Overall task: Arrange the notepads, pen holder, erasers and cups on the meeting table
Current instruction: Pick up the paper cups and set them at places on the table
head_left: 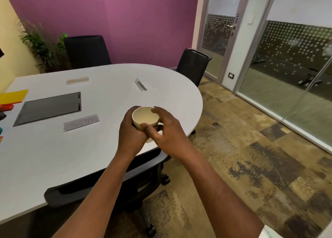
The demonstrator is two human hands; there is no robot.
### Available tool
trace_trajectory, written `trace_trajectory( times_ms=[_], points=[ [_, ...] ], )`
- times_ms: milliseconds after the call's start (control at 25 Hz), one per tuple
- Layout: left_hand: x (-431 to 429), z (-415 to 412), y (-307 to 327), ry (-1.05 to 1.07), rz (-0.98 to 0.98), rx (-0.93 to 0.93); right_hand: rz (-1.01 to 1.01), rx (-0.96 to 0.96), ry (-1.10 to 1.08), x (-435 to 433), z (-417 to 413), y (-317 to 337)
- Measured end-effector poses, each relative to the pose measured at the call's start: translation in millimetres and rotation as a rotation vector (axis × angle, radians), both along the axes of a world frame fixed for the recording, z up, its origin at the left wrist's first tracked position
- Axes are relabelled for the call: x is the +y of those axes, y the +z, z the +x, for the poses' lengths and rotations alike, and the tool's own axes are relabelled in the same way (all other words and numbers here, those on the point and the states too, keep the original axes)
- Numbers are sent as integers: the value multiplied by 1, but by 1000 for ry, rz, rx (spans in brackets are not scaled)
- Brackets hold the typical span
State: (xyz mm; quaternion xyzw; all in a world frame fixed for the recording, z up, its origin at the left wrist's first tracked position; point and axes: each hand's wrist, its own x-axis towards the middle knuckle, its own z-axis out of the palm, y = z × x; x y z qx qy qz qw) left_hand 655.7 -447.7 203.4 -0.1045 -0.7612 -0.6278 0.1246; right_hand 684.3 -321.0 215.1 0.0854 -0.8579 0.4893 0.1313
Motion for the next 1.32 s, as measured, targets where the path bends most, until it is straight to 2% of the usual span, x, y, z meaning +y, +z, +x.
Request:
trace_trajectory(
  times_ms=[240, 440, 680, 1080, 1320],
  points=[
    [45, -41, 0, 93, -9, -23, -48, -53, 78, 43, -58, 6],
    [109, -68, -4, 367, -11, -6, -84, -67, 340, 106, -119, 2],
    [145, -86, -6, 559, 11, -70, -89, -68, 562, 130, -167, -1],
    [103, -167, -23, 780, -73, -77, -142, 8, 686, 85, -256, 1],
    [66, -222, -34, 794, -46, -92, -173, 42, 665, 42, -312, 4]
  ],
)
